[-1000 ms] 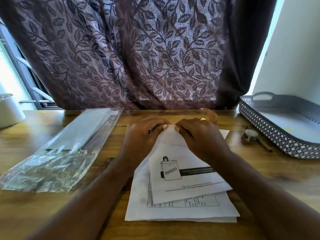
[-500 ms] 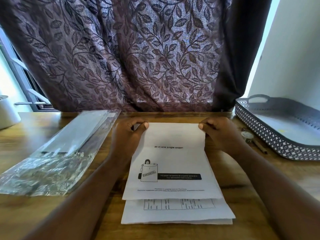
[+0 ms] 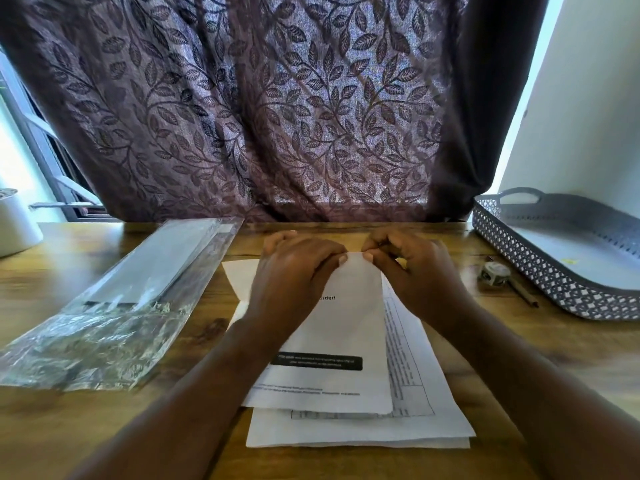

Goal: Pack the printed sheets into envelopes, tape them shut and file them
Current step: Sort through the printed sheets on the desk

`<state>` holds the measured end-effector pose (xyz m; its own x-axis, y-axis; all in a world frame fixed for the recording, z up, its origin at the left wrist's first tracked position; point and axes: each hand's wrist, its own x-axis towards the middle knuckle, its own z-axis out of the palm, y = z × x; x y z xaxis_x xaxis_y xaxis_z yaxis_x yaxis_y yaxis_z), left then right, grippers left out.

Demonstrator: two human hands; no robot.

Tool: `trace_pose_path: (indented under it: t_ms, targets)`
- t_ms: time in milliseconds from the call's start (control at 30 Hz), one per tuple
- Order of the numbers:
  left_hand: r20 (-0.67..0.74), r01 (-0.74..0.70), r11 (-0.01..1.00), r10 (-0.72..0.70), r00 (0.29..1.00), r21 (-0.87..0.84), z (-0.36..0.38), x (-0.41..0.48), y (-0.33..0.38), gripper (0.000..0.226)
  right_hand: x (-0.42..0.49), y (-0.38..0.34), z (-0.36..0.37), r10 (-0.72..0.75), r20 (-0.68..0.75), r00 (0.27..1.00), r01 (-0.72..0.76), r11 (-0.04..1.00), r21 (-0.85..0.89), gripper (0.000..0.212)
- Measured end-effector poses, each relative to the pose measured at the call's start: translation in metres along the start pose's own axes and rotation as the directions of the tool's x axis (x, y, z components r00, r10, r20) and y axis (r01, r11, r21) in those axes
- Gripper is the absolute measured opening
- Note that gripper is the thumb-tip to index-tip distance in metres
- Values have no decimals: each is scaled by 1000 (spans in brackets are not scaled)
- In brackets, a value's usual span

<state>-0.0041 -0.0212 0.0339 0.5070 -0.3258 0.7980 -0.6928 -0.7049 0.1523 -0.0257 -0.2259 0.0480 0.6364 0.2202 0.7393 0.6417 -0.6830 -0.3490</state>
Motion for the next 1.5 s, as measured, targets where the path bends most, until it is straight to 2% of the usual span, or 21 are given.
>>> trace_pose_path:
  t_ms: [67, 167, 300, 433, 600, 633, 733, 867, 933, 1000, 1033, 1100, 1233, 1300, 1400, 1500]
  targets:
    - [5, 18, 1000, -18, 1000, 12, -1, -1, -4, 17, -1, 7, 0, 37, 8, 999, -37, 999, 8, 5]
    - [-7, 63, 998, -63, 998, 6, -3, -3, -16, 15, -1, 24, -4, 168, -15, 986, -168, 986, 21, 3]
    - [-62, 175, 983, -172, 983, 55, -5, -7, -36, 15, -5, 48, -13, 294, -31, 955, -289, 950, 122, 7]
    - [-28, 408, 910, -411, 911, -78, -1, -15, -48, 17, -9, 64, -17, 384, -35, 923, -376, 916, 142, 8]
    - [15, 496, 859, -498, 867, -126, 1, -11, -48, 16, -8, 62, -17, 483, -15, 876, -466, 852, 238, 6]
    - [23, 505, 851, -507, 861, -144, 1, -10, -49, 16, -8, 62, -18, 506, 4, 863, -484, 824, 294, 2]
    - [46, 553, 801, -559, 828, -228, 1, -11, -52, 19, -10, 64, -22, 555, 158, 817, -560, 698, 445, 15]
    - [84, 589, 734, -600, 796, -338, 1, -12, -51, 18, -13, 64, -21, 553, 274, 787, -615, 666, 422, 19]
    - [171, 615, 630, -619, 766, -474, 0, -10, -45, 18, -13, 65, -20, 579, 267, 770, -630, 626, 460, 21]
    - [327, 666, 457, -619, 714, -590, 0, -9, -41, 19, -11, 67, -20, 611, 226, 759, -623, 579, 526, 21]
    - [392, 686, 402, -599, 698, -607, 1, -10, -41, 19, -10, 67, -20, 625, 199, 755, -613, 563, 555, 20]
    - [459, 712, 365, -572, 680, -600, 4, -12, -39, 18, -9, 68, -20, 648, 170, 743, -599, 530, 600, 20]
    - [438, 688, 335, -576, 690, -644, 5, -11, -38, 15, -8, 67, -21, 657, 220, 721, -588, 412, 697, 18]
    - [438, 669, 271, -579, 687, -692, 5, -11, -41, 21, -8, 65, -23, 657, 253, 710, -592, 362, 720, 18]
    - [448, 641, 151, -597, 666, -753, 6, -13, -45, 31, -9, 63, -24, 663, 275, 696, -608, 341, 717, 17]
    - [419, 625, 146, -624, 659, -766, 4, -14, -43, 32, -9, 61, -23, 674, 288, 680, -621, 321, 715, 17]
